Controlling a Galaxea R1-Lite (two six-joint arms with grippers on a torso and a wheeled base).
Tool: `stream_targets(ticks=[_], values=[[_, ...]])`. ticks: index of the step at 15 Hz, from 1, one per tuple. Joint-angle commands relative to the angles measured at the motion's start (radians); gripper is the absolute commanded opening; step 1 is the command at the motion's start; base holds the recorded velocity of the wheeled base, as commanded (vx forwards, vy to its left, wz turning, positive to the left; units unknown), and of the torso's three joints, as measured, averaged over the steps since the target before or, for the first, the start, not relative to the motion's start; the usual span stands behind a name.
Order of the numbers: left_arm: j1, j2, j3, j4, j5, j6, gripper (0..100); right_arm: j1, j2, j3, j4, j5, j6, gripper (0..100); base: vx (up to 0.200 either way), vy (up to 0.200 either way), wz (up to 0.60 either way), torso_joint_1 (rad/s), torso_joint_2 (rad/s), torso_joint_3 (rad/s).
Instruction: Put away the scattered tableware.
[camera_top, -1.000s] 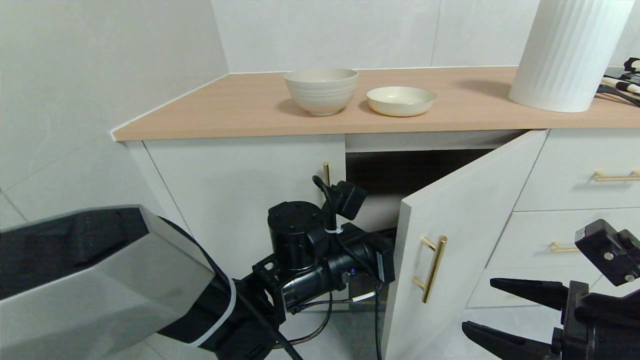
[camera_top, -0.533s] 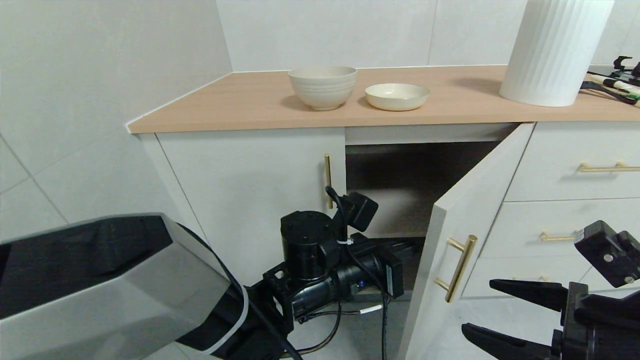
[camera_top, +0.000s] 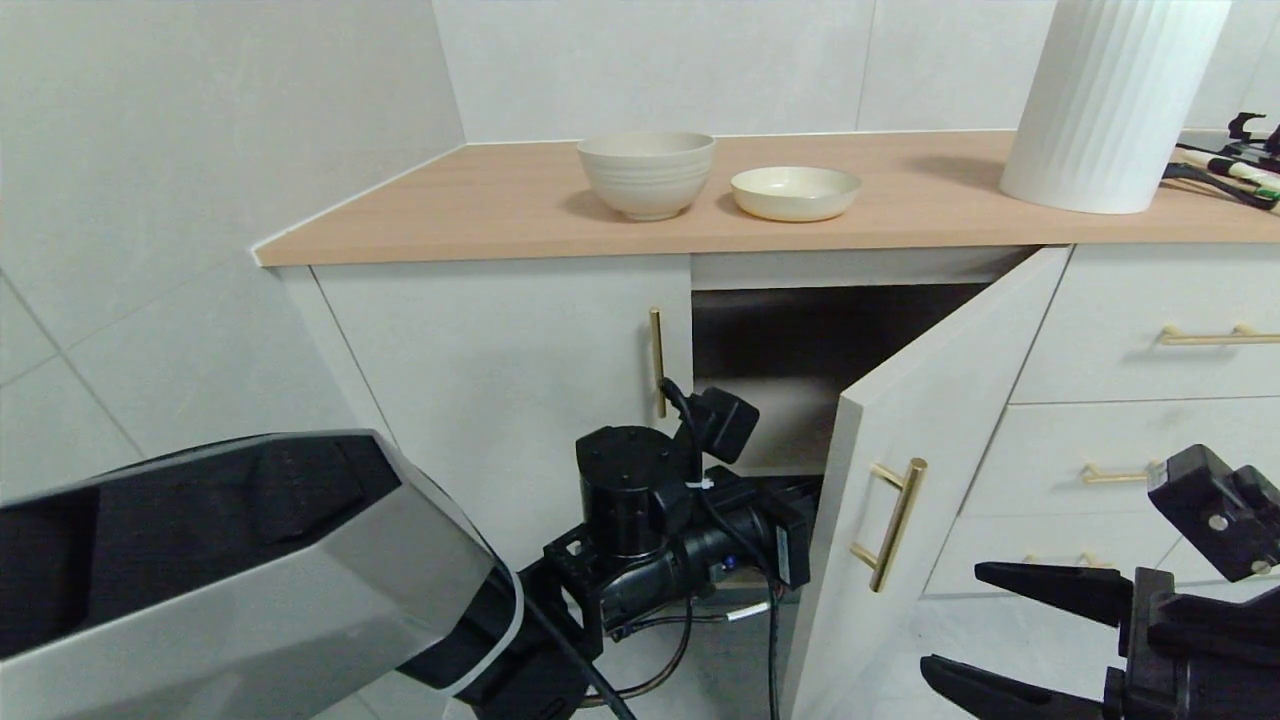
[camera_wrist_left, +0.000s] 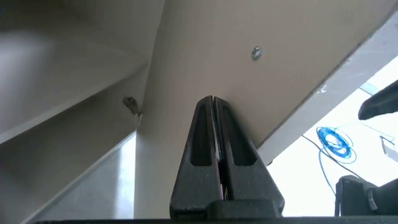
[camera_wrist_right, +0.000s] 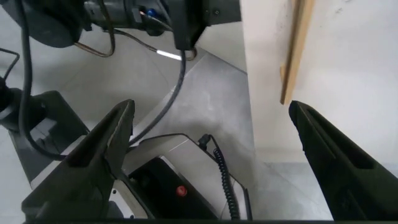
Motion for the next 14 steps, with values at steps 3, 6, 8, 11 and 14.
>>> stream_targets(ticks=[3,6,8,11,14], values=[[-0.109,-0.041,0.019,-0.058,-0.048,-0.108,0,0.043,-0.092,0.024,-0.001,0.118,0.004,100,0.000,0.000,0.00,0.000,0.00,0.000],[-0.230,-0.101,0.178,-0.243,-0.285,-0.257,0,0.039,-0.207,0.024,0.036,0.356,0.042,100,0.000,0.000,0.00,0.000,0.00,0.000],[-0.191,-0.086,0.174,-0.257,-0.282,-0.225,0,0.037,-0.204,0.020,0.039,0.356,0.042,100,0.000,0.000,0.00,0.000,0.00,0.000],[-0.119,-0.096,0.160,-0.176,-0.282,-0.222,0,0.023,-0.196,0.007,0.039,0.326,0.044,100,0.000,0.000,0.00,0.000,0.00,0.000],[0.005,-0.147,0.155,-0.028,-0.245,-0.148,0,0.015,-0.170,-0.013,0.039,0.260,0.047,100,0.000,0.000,0.00,0.000,0.00,0.000]])
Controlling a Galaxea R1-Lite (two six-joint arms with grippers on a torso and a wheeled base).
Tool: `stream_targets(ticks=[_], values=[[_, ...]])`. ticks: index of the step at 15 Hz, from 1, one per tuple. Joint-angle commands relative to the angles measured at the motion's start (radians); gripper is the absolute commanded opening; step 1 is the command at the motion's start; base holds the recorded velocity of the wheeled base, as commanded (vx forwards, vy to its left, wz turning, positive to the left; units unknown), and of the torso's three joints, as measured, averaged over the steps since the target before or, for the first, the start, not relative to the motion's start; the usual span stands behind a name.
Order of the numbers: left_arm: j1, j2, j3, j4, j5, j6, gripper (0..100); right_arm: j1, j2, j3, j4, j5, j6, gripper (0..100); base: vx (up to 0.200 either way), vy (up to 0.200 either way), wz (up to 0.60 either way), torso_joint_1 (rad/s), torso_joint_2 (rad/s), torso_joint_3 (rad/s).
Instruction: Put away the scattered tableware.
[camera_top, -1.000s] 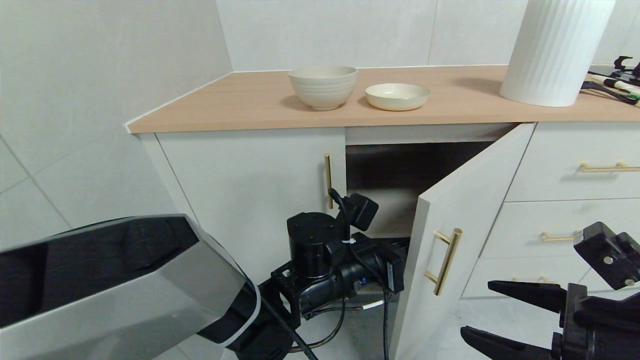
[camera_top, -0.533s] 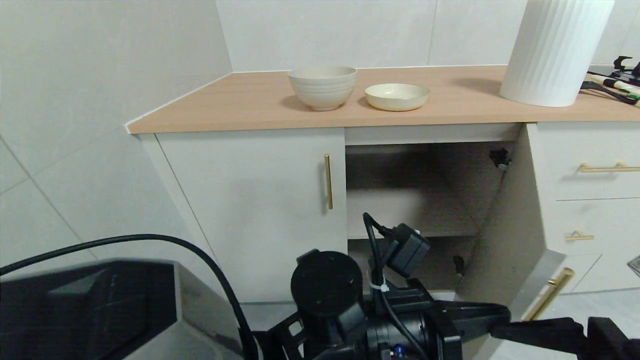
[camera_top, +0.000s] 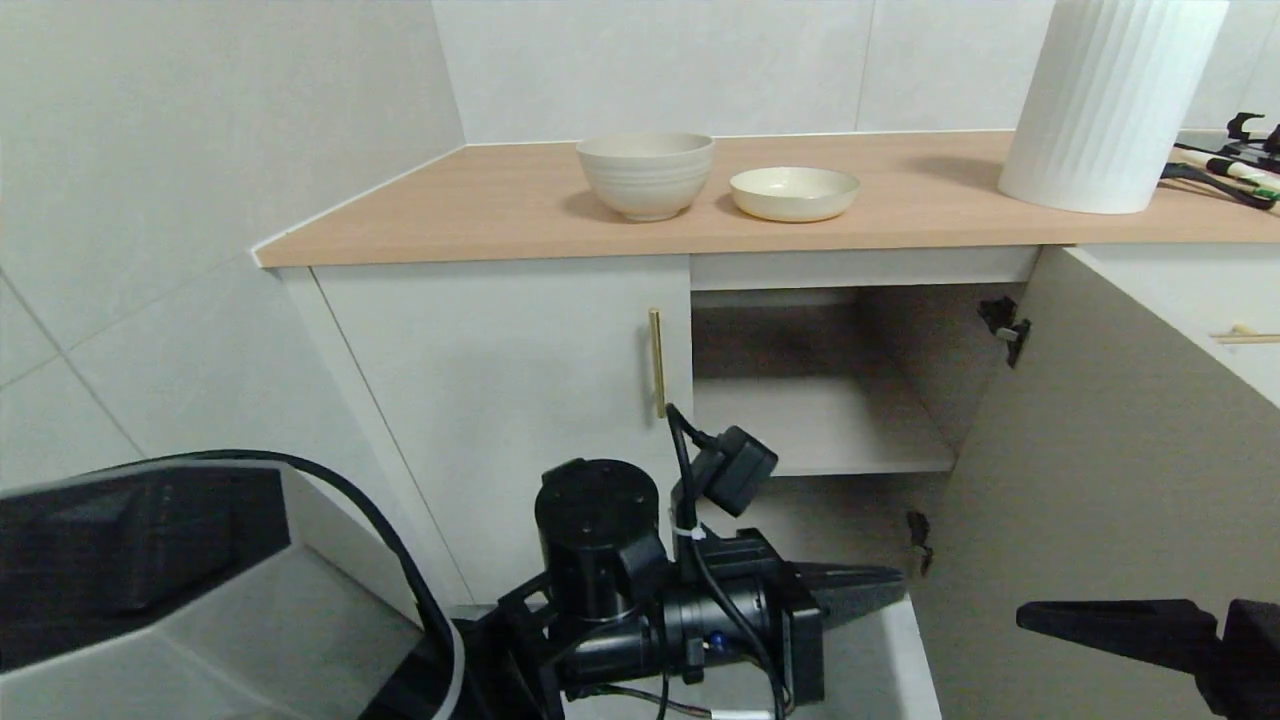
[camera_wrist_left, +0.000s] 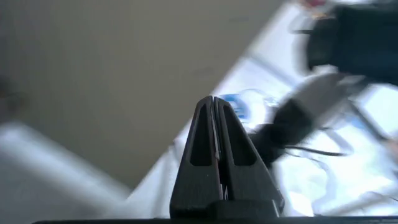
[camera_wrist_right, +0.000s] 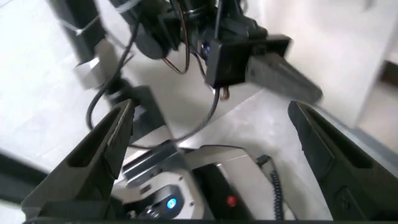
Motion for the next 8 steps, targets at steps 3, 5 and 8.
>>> stream_targets(ticks=[3,5,8], values=[[0.128,-0.171,-0.014,0.227,0.065,0.060,0,-0.030,0.098,-0.035,-0.008,-0.152,0.011,100,0.000,0.000,0.00,0.000,0.00,0.000],[0.188,-0.326,-0.009,0.456,0.071,0.104,0,-0.037,0.115,-0.058,-0.003,-0.221,0.034,100,0.000,0.000,0.00,0.000,0.00,0.000],[0.277,-0.556,-0.016,0.804,0.262,0.253,0,-0.069,0.135,-0.106,0.000,-0.283,0.044,100,0.000,0.000,0.00,0.000,0.00,0.000]])
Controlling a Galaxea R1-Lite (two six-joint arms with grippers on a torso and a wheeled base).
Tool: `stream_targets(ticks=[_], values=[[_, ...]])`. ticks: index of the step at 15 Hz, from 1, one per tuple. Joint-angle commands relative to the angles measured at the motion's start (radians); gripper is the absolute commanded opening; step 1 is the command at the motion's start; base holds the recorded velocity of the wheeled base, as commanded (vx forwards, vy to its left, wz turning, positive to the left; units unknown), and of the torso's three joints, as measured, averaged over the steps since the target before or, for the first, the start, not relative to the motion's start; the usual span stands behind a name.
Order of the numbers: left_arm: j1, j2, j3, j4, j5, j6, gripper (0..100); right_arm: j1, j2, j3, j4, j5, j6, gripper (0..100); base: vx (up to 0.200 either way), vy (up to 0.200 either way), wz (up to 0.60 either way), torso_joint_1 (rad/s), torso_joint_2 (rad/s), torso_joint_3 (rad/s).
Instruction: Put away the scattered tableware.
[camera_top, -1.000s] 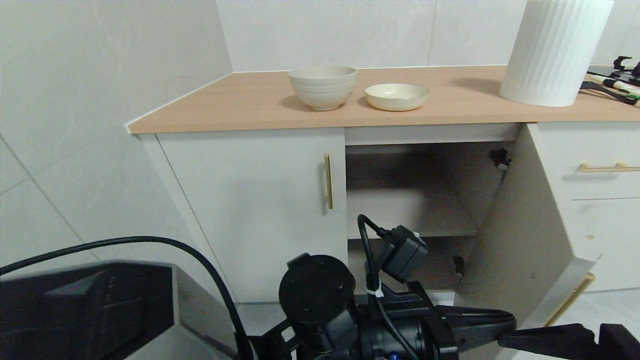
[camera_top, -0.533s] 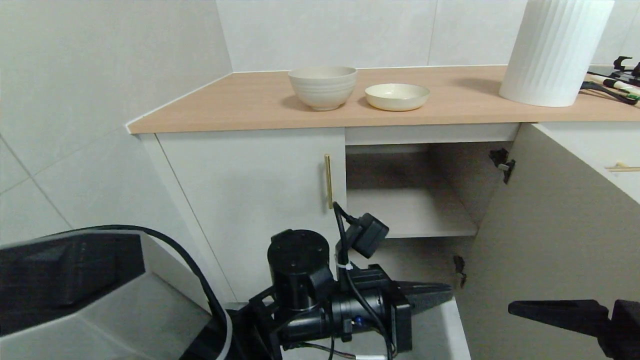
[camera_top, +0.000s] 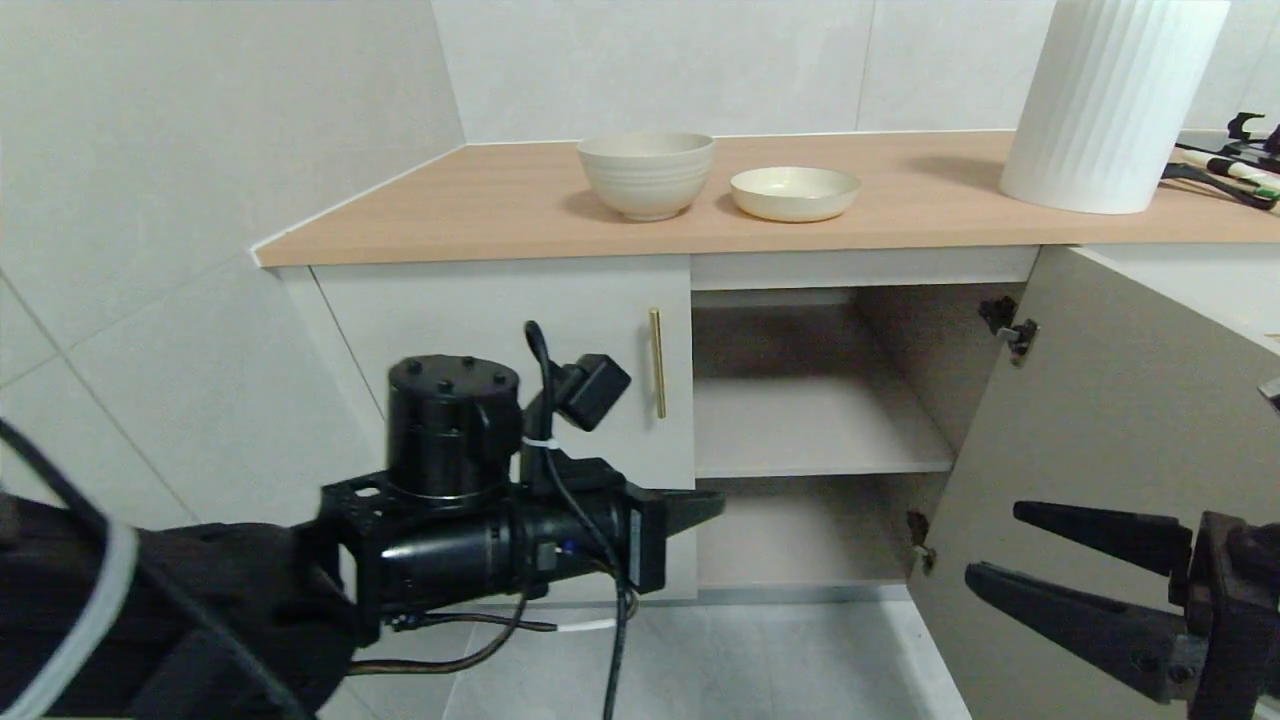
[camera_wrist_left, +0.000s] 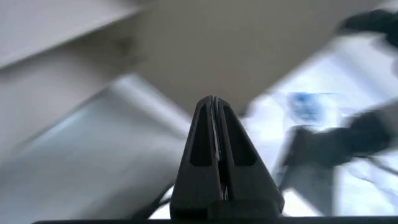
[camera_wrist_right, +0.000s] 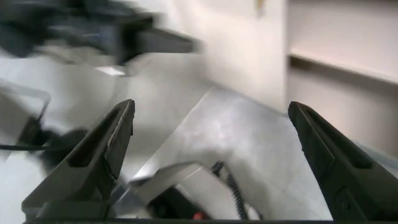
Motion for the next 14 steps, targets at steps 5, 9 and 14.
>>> stream_targets(ticks=[5,9,14], values=[[0.169,-0.582,0.044,0.466,0.189,0.087,0,-0.110,0.177,-0.139,0.029,-0.028,-0.018,100,0.000,0.000,0.00,0.000,0.00,0.000],[0.295,-0.663,0.018,0.572,0.186,0.087,100,-0.144,0.315,-0.359,0.150,-0.085,-0.035,100,0.000,0.000,0.00,0.000,0.00,0.000],[0.347,-0.581,-0.064,0.569,0.192,0.085,100,-0.143,0.308,-0.408,0.230,-0.203,-0.033,100,0.000,0.000,0.00,0.000,0.00,0.000]])
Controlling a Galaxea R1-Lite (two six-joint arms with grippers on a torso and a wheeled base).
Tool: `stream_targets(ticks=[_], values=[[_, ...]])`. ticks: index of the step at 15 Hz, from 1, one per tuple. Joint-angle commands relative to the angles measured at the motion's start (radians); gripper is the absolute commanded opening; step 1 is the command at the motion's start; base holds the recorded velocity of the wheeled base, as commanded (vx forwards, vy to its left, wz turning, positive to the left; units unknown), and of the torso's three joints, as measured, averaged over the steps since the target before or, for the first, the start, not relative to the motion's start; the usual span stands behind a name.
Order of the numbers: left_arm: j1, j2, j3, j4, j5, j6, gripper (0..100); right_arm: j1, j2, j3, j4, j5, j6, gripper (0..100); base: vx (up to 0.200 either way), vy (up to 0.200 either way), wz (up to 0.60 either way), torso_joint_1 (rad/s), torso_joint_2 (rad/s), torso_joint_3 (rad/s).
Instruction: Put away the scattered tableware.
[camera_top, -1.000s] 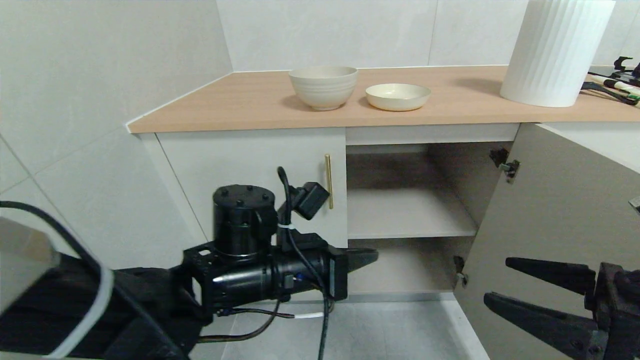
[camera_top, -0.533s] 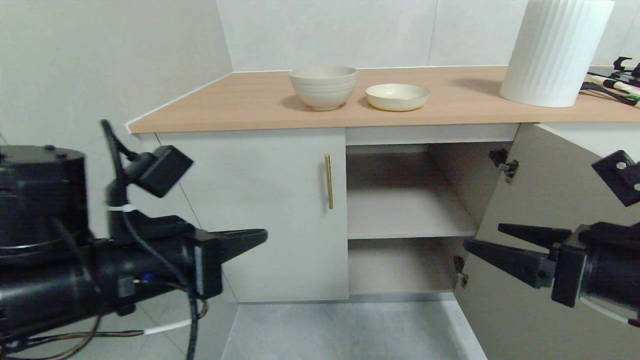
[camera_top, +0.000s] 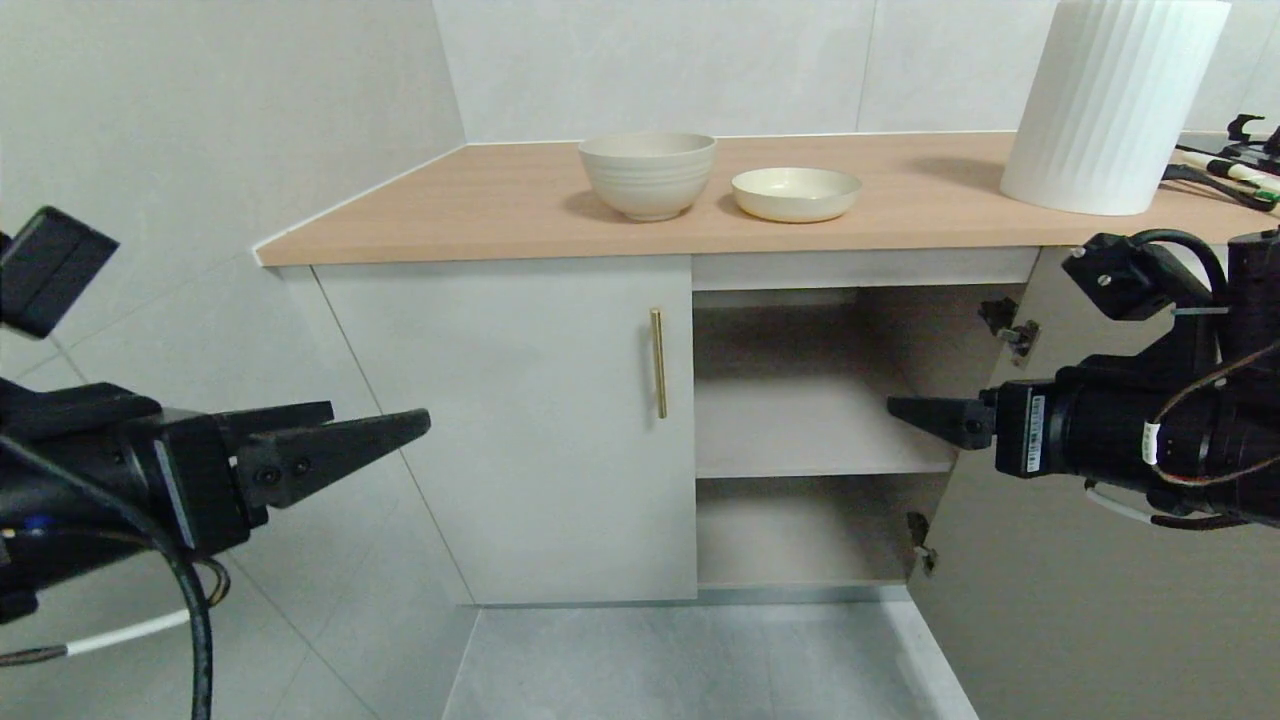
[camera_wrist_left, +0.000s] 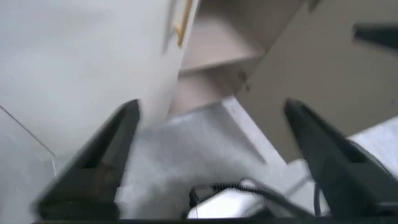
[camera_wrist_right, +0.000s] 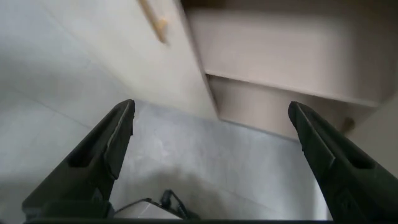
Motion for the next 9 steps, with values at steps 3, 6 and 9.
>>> stream_targets(ticks=[3,6,9], values=[[0.026,0.051,-0.030,-0.002,0.001,0.001,100,0.012,-0.007,-0.054,0.084,-0.020,0.003,100,0.000,0.000,0.00,0.000,0.00,0.000],[0.026,0.050,-0.035,-0.016,0.003,0.001,100,0.038,-0.007,-0.050,0.086,-0.020,0.003,100,0.000,0.000,0.00,0.000,0.00,0.000],[0.026,0.045,-0.029,-0.019,0.001,0.001,100,0.044,-0.007,-0.050,0.086,-0.020,0.005,100,0.000,0.000,0.00,0.000,0.00,0.000]])
